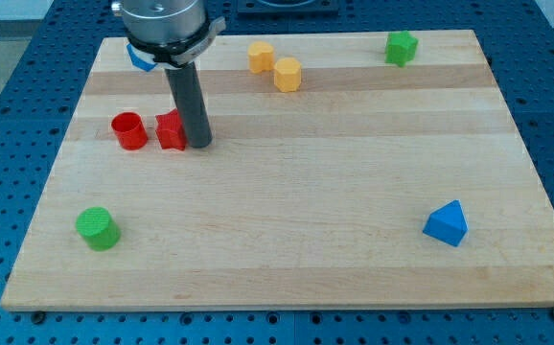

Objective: Point your arm to the green star

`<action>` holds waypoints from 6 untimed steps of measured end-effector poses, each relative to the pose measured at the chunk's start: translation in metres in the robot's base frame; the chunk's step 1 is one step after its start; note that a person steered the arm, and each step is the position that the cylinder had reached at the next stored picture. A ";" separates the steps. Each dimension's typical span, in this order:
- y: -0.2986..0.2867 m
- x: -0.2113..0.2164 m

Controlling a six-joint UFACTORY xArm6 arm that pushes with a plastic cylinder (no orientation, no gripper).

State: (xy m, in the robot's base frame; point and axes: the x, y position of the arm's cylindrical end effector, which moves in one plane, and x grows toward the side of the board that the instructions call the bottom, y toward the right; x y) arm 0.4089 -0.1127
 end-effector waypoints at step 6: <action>0.386 -0.081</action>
